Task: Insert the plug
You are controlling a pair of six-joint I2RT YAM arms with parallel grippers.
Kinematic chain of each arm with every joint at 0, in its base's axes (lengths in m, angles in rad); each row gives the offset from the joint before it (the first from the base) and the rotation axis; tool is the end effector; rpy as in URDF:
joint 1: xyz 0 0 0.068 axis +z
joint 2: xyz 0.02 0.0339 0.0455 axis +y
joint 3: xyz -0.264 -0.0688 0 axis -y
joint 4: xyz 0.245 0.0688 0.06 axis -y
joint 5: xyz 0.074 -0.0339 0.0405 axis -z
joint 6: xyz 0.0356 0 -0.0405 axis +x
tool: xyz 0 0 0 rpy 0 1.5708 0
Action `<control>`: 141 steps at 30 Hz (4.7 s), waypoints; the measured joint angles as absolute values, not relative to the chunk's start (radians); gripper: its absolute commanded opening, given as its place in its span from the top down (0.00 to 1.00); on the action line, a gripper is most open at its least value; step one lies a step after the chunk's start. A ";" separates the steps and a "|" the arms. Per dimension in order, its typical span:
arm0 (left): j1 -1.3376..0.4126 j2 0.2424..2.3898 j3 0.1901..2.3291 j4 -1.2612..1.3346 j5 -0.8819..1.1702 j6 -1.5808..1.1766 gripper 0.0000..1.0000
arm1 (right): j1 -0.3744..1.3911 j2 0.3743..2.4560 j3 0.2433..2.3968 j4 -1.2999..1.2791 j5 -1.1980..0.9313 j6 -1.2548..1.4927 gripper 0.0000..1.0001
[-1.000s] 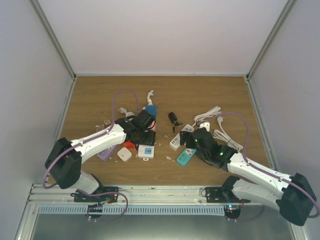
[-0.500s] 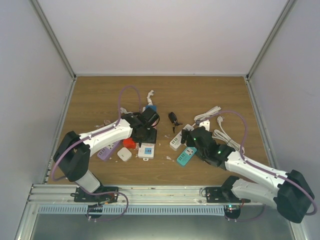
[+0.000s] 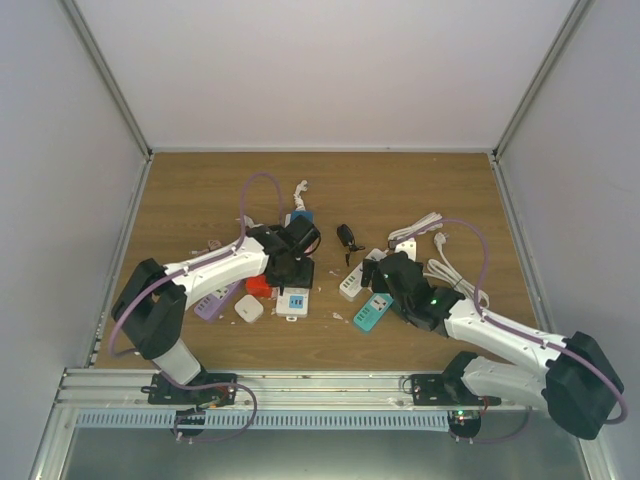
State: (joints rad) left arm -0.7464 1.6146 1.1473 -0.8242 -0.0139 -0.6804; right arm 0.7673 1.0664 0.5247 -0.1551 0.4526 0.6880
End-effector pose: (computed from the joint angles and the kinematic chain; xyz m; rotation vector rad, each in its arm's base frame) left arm 0.2261 -0.2085 0.2151 0.0932 2.9092 -0.2524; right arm 0.1653 0.1378 0.2017 0.1485 2.1974 0.3038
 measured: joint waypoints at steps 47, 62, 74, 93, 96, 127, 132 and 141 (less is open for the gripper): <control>-0.748 1.713 1.215 -0.903 -0.022 -0.632 0.26 | 0.758 1.106 0.525 -0.149 0.497 0.669 0.00; -0.748 1.713 1.277 -0.979 -0.049 -0.592 0.59 | 0.756 1.097 0.525 -0.149 0.497 0.666 0.00; -0.752 1.687 1.194 -0.903 -0.052 -0.586 0.71 | 0.755 1.097 0.525 -0.152 0.498 0.667 0.00; -0.752 1.605 1.230 -0.871 -0.095 -0.588 0.04 | 0.751 1.087 0.606 -0.247 0.489 0.635 0.01; -0.752 1.500 1.217 -0.791 -0.097 -0.580 0.02 | 0.750 1.101 0.644 -0.281 0.487 0.633 0.01; -0.752 1.010 0.909 -0.290 0.160 -0.236 0.01 | 0.722 1.298 0.707 -0.912 0.435 1.406 0.25; -0.752 1.026 0.908 -0.279 0.172 -0.225 0.01 | 0.714 1.272 0.668 -0.882 0.412 1.436 0.38; -0.749 1.087 0.912 -0.271 0.189 -0.247 0.01 | 0.706 1.190 0.656 -0.863 0.424 1.420 0.46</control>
State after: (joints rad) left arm -0.7490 1.0866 0.9115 -0.2710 0.1894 -0.2474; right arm 0.7059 1.1904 0.6563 -0.8635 0.4236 1.4197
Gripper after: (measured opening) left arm 0.990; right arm 0.644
